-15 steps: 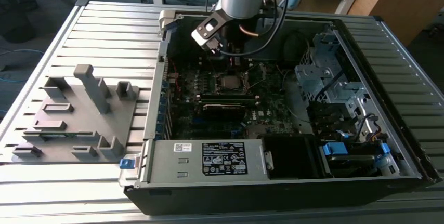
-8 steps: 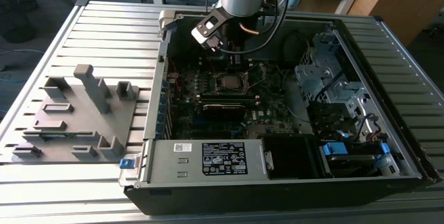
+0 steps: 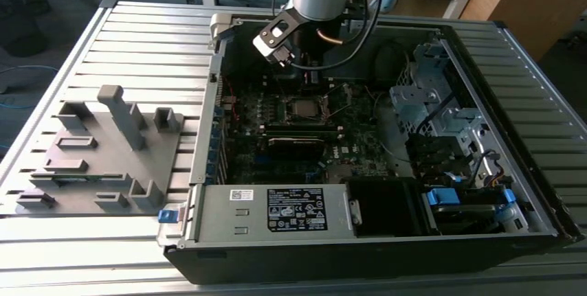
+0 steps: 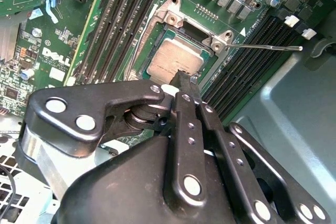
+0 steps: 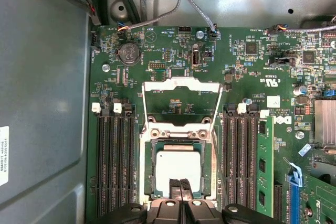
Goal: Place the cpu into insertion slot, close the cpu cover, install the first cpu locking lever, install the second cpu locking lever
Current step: 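Close the cpu cover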
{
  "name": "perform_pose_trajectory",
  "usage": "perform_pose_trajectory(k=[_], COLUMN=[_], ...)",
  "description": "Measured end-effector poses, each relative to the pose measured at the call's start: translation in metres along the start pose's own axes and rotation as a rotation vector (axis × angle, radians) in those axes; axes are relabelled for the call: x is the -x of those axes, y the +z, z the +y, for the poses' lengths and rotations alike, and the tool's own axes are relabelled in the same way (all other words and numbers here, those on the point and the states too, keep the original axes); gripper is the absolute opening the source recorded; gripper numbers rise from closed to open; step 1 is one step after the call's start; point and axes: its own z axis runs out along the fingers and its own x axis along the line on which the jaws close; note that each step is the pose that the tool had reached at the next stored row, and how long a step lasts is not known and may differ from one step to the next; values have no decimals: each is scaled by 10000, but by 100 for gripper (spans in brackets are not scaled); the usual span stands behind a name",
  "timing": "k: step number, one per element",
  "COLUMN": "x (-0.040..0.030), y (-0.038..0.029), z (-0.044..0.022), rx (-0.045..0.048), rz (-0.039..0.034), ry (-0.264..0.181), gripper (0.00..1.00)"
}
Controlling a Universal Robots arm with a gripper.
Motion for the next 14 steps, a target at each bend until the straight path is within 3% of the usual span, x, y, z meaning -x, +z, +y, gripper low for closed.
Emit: perform_pose_trajectory(k=[14], x=[0], y=[-20], z=[0], rx=[0], rz=[0], ry=[0], gripper=[10])
